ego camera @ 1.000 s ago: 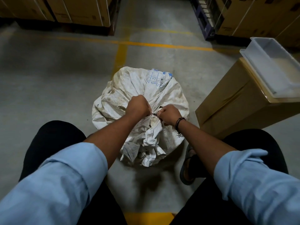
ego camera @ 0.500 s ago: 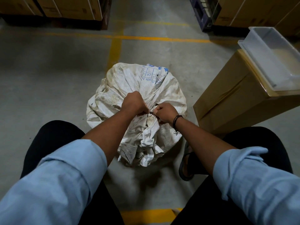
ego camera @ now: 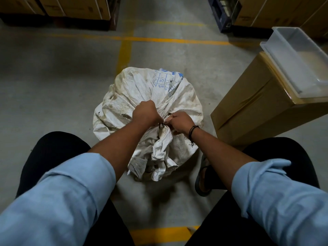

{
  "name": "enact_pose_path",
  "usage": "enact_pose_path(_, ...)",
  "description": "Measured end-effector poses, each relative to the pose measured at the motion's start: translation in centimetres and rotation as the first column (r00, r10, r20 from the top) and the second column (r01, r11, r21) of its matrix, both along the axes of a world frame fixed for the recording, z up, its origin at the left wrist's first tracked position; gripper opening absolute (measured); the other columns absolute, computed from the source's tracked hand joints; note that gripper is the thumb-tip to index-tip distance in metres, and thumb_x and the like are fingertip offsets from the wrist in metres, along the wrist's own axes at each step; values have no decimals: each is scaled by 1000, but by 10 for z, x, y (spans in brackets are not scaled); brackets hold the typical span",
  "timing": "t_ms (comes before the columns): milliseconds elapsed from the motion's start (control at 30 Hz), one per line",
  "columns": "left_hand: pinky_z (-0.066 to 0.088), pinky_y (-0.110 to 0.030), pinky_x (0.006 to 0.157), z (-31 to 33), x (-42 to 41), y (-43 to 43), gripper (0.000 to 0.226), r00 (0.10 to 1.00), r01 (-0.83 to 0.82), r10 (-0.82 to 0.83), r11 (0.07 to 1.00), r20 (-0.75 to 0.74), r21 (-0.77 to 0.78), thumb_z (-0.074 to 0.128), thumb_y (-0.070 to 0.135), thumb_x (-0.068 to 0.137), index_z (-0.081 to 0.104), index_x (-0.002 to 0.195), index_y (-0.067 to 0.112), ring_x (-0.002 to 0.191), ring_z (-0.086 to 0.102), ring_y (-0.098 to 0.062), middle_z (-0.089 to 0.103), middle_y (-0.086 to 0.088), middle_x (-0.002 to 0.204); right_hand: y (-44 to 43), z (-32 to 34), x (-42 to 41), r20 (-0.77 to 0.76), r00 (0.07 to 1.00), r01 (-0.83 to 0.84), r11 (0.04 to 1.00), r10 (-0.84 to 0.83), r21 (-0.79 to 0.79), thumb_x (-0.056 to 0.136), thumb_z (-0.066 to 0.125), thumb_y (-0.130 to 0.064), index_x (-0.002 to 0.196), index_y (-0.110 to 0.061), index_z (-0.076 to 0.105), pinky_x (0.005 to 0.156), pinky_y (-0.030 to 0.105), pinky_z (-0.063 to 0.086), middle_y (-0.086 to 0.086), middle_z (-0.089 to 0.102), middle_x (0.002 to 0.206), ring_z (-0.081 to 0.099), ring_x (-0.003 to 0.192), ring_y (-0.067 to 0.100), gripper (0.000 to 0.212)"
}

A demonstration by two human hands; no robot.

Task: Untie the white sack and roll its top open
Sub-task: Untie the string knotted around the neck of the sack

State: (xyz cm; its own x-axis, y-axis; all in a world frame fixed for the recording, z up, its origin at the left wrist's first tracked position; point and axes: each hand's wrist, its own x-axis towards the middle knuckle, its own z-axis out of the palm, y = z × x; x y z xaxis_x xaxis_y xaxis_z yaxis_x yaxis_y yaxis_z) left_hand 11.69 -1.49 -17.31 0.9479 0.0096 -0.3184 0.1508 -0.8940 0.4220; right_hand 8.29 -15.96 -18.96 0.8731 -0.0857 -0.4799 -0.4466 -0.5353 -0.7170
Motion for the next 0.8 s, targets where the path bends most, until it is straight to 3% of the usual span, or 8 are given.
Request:
enact_pose_path(133, 59, -36, 72, -6, 1, 7, 48, 999, -28, 28, 1000, -26, -10, 93, 42, 56, 73, 88, 12, 87, 70, -28, 71, -7, 88, -1, -3, -6, -18, 1000, 11, 999, -10, 51, 92, 61, -2, 98, 10, 73, 83, 53, 61, 22, 72, 90, 66, 76, 28, 18)
enact_pose_path(200, 61, -38, 73, -7, 1, 8, 48, 999, -36, 35, 999, -42, -20, 92, 42, 53, 75, 87, 13, 88, 71, -29, 73, -9, 88, 0, -7, -9, -5, 999, 37, 998, -37, 60, 89, 65, -6, 92, 8, 74, 80, 53, 62, 21, 75, 91, 71, 78, 30, 17)
enact_pose_path(333, 60, -37, 74, -10, 3, 10, 51, 997, -45, 42, 998, -57, -40, 89, 45, 48, 76, 88, 15, 89, 72, -30, 75, -11, 89, 4, -15, -14, 55, 996, 66, 997, -69, 50, 86, 68, -19, 77, -17, 80, 78, 50, 63, 7, 77, 85, 74, 82, 27, 16)
enact_pose_path(433, 62, -38, 75, -12, 5, 13, 52, 996, -53, 49, 997, -72, -54, 87, 46, 45, 76, 85, 15, 87, 73, -27, 75, -10, 85, 6, -26, -16, 105, 991, 81, 995, -87, 58, 87, 68, -24, 88, -15, 82, 84, 48, 61, 1, 76, 84, 72, 86, 25, 17)
enact_pose_path(500, 62, -38, 76, -13, 7, 15, 48, 996, -54, 49, 997, -77, -59, 90, 44, 49, 76, 85, 15, 86, 72, -26, 75, -8, 85, 9, -24, -20, 68, 992, 97, 990, -105, 106, 90, 67, -15, 101, -7, 80, 85, 40, 60, 4, 73, 87, 67, 83, 20, 18)
enact_pose_path(600, 60, -35, 75, -12, 7, 17, 42, 997, -45, 41, 997, -70, -63, 91, 41, 55, 76, 84, 15, 86, 71, -24, 75, -7, 86, 11, -24, -25, 45, 985, 157, 967, -169, 202, 91, 58, 9, 110, 13, 69, 66, 24, 55, 15, 68, 93, 59, 73, 14, 23)
enact_pose_path(700, 59, -33, 72, -11, 7, 19, 39, 997, -42, 37, 997, -70, -71, 91, 39, 57, 77, 84, 14, 85, 71, -23, 75, -6, 83, 16, -29, -28, -8, 943, 318, 898, -331, 305, 93, 56, 8, 107, 16, 68, 48, 19, 49, 6, 62, 74, 54, 62, 11, 21)
enact_pose_path(800, 56, -31, 69, -11, 8, 21, 36, 997, -35, 29, 996, -78, -82, 91, 36, 59, 77, 83, 13, 84, 71, -23, 75, -6, 83, 23, -32, -32, -145, 877, 470, 761, -457, 447, 90, 61, -1, 107, 8, 72, 41, 17, 43, 12, 67, 81, 58, 57, 15, 22)
